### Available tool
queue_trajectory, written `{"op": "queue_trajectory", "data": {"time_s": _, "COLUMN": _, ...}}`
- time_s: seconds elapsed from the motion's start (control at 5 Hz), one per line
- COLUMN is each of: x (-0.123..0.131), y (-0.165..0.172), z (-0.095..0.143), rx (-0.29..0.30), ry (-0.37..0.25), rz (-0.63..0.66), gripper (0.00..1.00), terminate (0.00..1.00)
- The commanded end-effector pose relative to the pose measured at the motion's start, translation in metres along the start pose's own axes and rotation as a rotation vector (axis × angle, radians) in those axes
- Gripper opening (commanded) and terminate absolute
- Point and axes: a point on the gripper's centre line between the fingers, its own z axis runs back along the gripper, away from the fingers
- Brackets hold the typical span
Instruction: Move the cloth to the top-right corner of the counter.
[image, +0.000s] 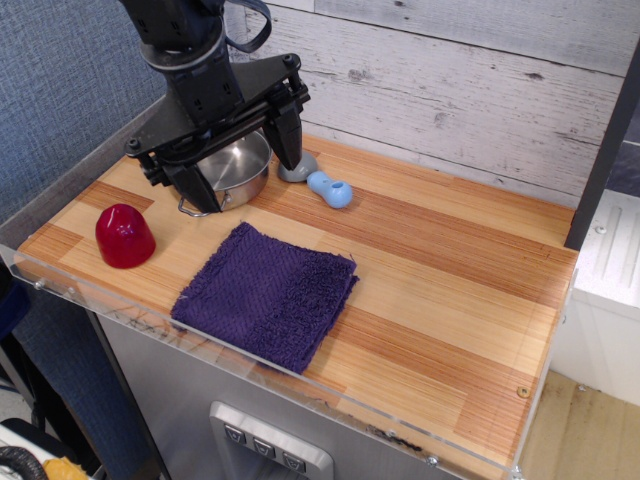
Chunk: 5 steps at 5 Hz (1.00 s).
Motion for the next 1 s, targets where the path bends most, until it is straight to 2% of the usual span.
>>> {"op": "queue_trajectory", "data": {"time_s": 0.0, "x": 0.0, "y": 0.0, "z": 0.0, "rx": 0.0, "ry": 0.0, "rz": 0.0, "gripper": 1.0, "terminate": 0.0}}
{"op": "queue_trajectory", "data": {"time_s": 0.2, "x": 0.014, "y": 0.025, "z": -0.007, "rx": 0.029, "ry": -0.021, "rz": 0.047, "gripper": 1.0, "terminate": 0.0}}
{"op": "queue_trajectory", "data": {"time_s": 0.4, "x": 0.023, "y": 0.051, "z": -0.016, "rx": 0.062, "ry": -0.016, "rz": 0.092, "gripper": 1.0, "terminate": 0.0}}
{"op": "queue_trajectory", "data": {"time_s": 0.6, "x": 0.017, "y": 0.06, "z": -0.035, "rx": 0.098, "ry": 0.007, "rz": 0.104, "gripper": 1.0, "terminate": 0.0}}
{"op": "queue_trajectory", "data": {"time_s": 0.8, "x": 0.002, "y": 0.052, "z": -0.054, "rx": 0.126, "ry": 0.026, "rz": 0.068, "gripper": 1.0, "terminate": 0.0}}
